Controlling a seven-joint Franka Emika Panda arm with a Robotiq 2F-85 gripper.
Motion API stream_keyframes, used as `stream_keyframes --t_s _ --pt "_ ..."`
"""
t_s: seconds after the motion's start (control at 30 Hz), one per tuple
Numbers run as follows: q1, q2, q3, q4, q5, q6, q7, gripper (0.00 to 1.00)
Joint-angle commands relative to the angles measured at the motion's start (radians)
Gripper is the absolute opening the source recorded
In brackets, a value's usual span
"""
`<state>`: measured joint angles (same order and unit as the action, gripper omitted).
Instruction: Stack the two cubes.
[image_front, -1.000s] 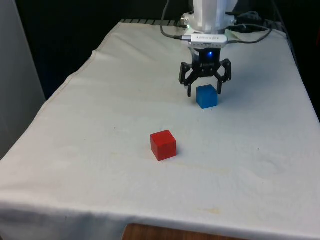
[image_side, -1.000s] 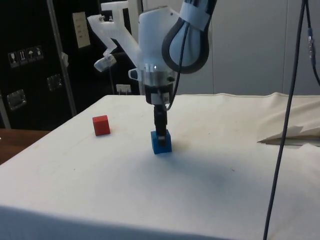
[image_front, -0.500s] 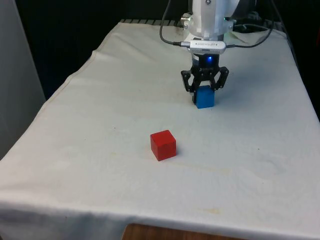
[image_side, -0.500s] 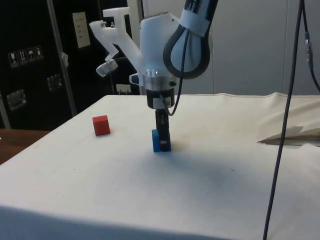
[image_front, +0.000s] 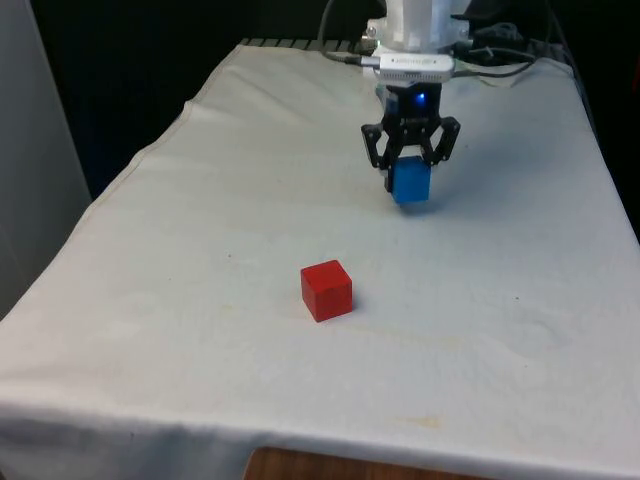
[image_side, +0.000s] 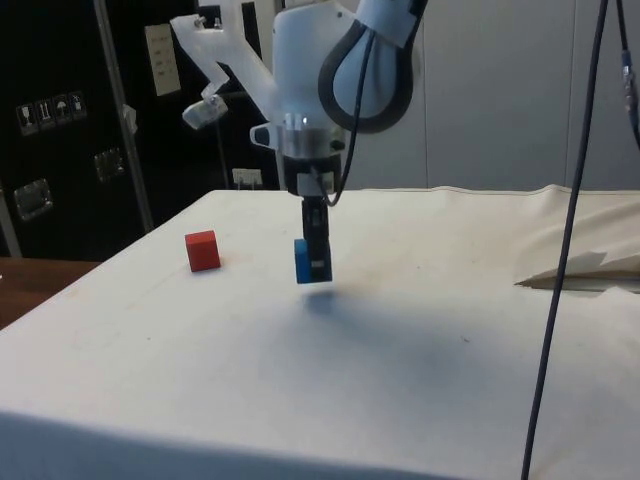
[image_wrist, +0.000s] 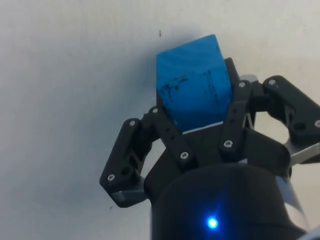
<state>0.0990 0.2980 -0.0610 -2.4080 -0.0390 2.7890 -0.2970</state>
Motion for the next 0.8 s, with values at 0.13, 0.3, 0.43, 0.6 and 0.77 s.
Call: stream_keyframes --t_s 0.13,0.3,0.43,0.6,0.77 --pt "-0.002 -0.018 0.002 0.026 0.004 -0.041 -0.004 0.00" --pt "-0.004 -0.025 0.000 0.058 0.006 -0.078 -0.005 0.00" --pt "-0.008 -0.023 0.001 0.090 0.011 -0.109 -0.009 0.00" --pt "-0.009 -0.022 0.000 0.115 0.011 -0.135 -0.006 0.00" --pt "-0.010 -0.020 -0.002 0.153 0.011 -0.173 -0.003 0.00"
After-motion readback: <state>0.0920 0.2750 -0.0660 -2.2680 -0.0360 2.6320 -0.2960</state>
